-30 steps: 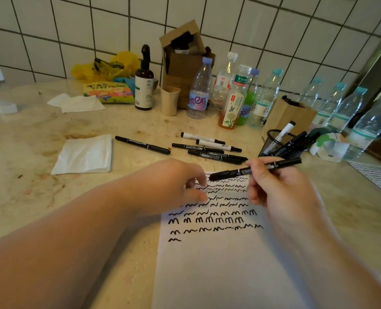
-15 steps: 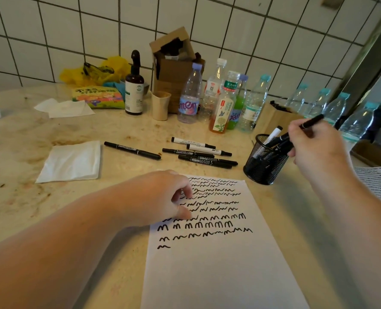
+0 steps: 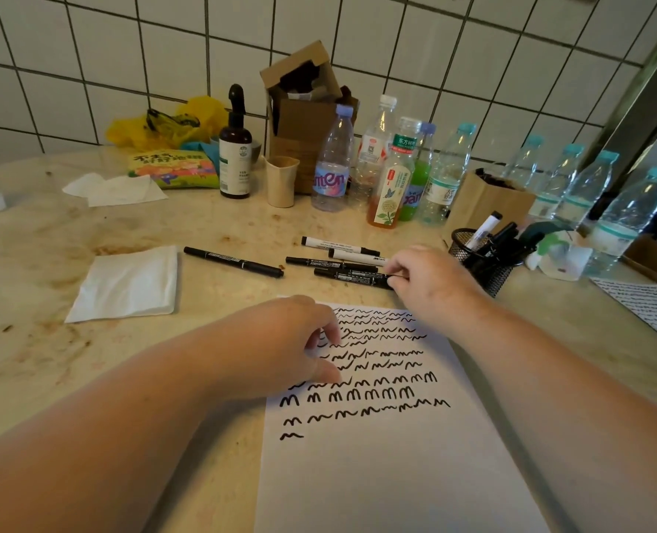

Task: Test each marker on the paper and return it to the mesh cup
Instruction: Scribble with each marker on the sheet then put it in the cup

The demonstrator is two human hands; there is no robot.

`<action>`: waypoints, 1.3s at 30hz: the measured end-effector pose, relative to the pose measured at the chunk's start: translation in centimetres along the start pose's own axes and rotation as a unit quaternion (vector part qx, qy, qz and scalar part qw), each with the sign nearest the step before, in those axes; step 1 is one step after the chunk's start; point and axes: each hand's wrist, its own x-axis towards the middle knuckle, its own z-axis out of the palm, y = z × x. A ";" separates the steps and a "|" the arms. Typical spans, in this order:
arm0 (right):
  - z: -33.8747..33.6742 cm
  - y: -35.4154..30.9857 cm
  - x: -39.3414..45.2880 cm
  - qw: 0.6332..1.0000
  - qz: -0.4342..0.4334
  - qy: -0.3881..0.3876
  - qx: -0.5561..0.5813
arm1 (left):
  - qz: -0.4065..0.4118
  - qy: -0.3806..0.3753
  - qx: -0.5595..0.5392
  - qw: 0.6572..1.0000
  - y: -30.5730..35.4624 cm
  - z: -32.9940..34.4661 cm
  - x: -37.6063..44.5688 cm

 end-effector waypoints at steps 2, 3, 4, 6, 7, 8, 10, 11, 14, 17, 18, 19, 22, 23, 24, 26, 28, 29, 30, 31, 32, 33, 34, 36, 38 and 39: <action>1.3 0.3 1.0 1.000 0.010 -0.025 -0.010 | 0.004 -0.003 0.004 1.000 0.0 -0.1 -0.1; 1.7 0.4 1.3 0.999 0.012 -0.032 -0.009 | 0.006 -0.004 0.006 1.000 0.0 -0.2 -0.1; 1.9 0.4 1.5 0.999 0.012 -0.033 -0.007 | 0.008 -0.003 0.010 1.000 0.0 -0.2 -0.1; 2.1 0.5 1.6 0.999 0.009 -0.033 0.000 | 0.013 -0.004 0.014 1.000 0.0 -0.2 0.0; 2.2 0.6 1.7 0.999 0.007 -0.035 -0.002 | 0.015 -0.004 0.014 1.000 0.0 -0.2 0.0; 2.3 0.6 1.7 0.999 0.007 -0.039 -0.005 | 0.016 -0.005 0.013 1.000 0.0 -0.3 0.0; 2.2 0.4 1.6 0.999 0.015 -0.045 -0.017 | 0.016 -0.005 0.012 1.000 0.1 -0.3 -0.1; 2.1 0.2 1.5 0.999 0.017 -0.045 -0.023 | 0.015 -0.007 0.010 1.000 0.1 -0.3 -0.1; 0.7 -0.9 0.5 0.998 0.035 -0.044 0.027 | 0.011 -0.007 0.008 1.000 0.2 -0.4 -0.3; -1.2 -2.3 -1.4 0.967 0.067 -0.073 0.234 | 0.003 -0.004 0.014 1.000 0.5 -0.4 -0.4; -1.8 -2.8 -2.5 0.940 0.074 -0.086 0.321 | 0.001 -0.004 0.018 1.000 0.5 -0.3 -0.4; -2.3 -3.3 -3.9 0.905 0.085 -0.098 0.406 | 0.001 -0.002 0.021 1.000 0.5 -0.3 -0.4; -3.1 -4.2 -7.9 0.800 0.113 -0.116 0.578 | 0.006 0.004 0.010 1.000 0.6 -0.4 -0.6; -3.0 -4.3 -8.9 0.779 0.116 -0.116 0.605 | 0.004 0.004 -0.003 1.000 0.8 -0.6 -0.6; -2.9 -4.4 -9.5 0.765 0.118 -0.110 0.623 | 0.001 0.006 -0.020 1.000 0.9 -0.8 -0.7; -2.2 -4.0 -9.9 0.757 0.125 -0.071 0.638 | -0.006 0.014 -0.061 0.998 1.4 -1.3 -0.8; -1.6 -3.9 -9.9 0.754 0.117 -0.037 0.645 | -0.002 0.028 -0.098 0.995 1.8 -1.6 -1.1; -1.2 -3.9 -9.9 0.752 0.102 -0.031 0.650 | 0.004 0.031 -0.101 0.994 2.0 -1.7 -1.2; -0.8 -4.0 -9.9 0.751 0.083 -0.031 0.654 | 0.015 0.031 -0.093 0.995 2.2 -1.7 -1.3; -0.5 -4.0 -10.0 0.750 0.070 -0.034 0.656 | 0.028 0.032 -0.081 0.996 2.3 -1.7 -1.3; -0.4 -4.0 -10.0 0.749 0.061 -0.038 0.659 | 0.040 0.035 -0.075 0.996 2.3 -1.7 -1.3; -0.3 -4.0 -10.1 0.748 0.055 -0.044 0.660 | 0.050 0.041 -0.075 0.995 2.3 -1.6 -1.3; -0.2 -4.1 -10.1 0.745 0.052 -0.049 0.663 | 0.057 0.048 -0.081 0.994 2.3 -1.6 -1.3; -0.1 -4.0 -10.1 0.737 0.054 -0.046 0.672 | 0.057 0.049 -0.088 0.993 2.2 -1.7 -1.4; -0.3 -3.8 -10.0 0.744 0.061 -0.034 0.665 | 0.045 0.022 -0.083 0.995 2.3 -1.9 -1.5; -0.3 -3.8 -10.0 0.750 0.057 -0.030 0.658 | 0.044 0.002 -0.085 0.995 2.4 -2.1 -1.5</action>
